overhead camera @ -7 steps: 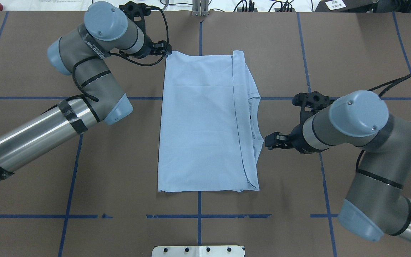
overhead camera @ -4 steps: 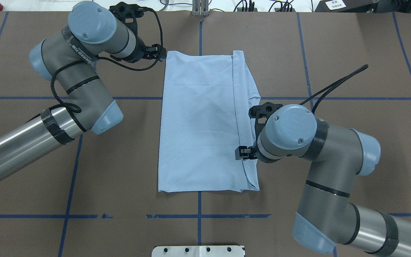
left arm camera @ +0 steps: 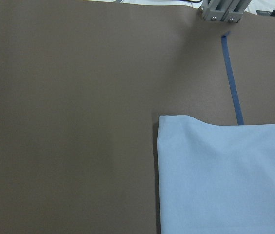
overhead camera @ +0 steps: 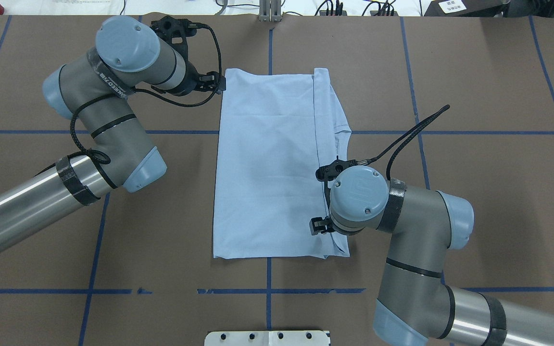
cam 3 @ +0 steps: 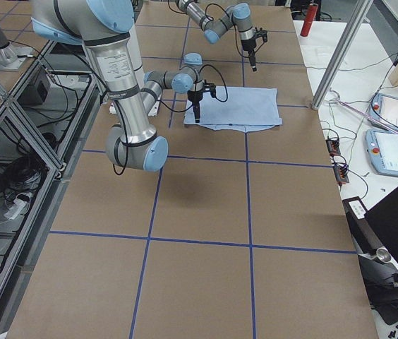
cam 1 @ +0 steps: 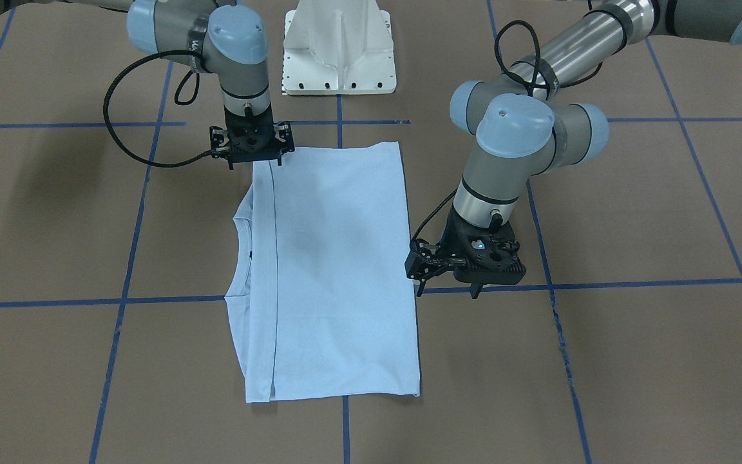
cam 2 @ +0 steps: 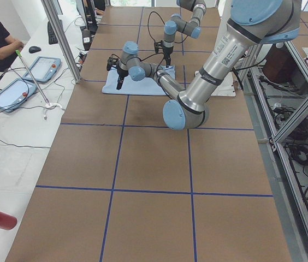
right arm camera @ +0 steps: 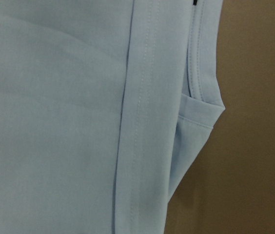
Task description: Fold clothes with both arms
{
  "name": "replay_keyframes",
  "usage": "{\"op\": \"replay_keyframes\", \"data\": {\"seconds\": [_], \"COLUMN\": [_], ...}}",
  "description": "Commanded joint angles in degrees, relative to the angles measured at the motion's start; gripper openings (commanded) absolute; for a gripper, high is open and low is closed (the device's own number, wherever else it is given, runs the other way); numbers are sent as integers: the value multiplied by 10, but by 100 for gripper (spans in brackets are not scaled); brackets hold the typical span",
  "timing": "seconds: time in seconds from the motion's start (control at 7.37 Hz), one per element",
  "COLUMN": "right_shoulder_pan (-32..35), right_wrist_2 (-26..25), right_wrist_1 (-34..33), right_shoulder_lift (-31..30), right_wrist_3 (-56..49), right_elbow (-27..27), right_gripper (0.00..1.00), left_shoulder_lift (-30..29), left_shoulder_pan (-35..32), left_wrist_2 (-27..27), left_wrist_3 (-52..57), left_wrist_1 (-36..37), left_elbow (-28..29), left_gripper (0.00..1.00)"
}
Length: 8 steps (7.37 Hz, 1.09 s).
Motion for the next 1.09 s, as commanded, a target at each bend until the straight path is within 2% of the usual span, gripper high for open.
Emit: {"op": "replay_keyframes", "data": {"seconds": [0.0, 0.95], "right_shoulder_pan": [-2, -4], "right_wrist_2": [5, 12], "right_wrist_1": [0, -3], "right_shoulder_lift": [1, -7], "right_wrist_3": [-29, -32], "right_elbow": [-14, -22], "right_gripper": [100, 100], "left_shoulder_lift": [-1, 0], "left_shoulder_pan": [1, 9], "left_wrist_2": [0, 0], "left_wrist_3": [-1, -2], "left_wrist_1": [-3, -19], "left_elbow": [1, 3], "left_gripper": [100, 100]}}
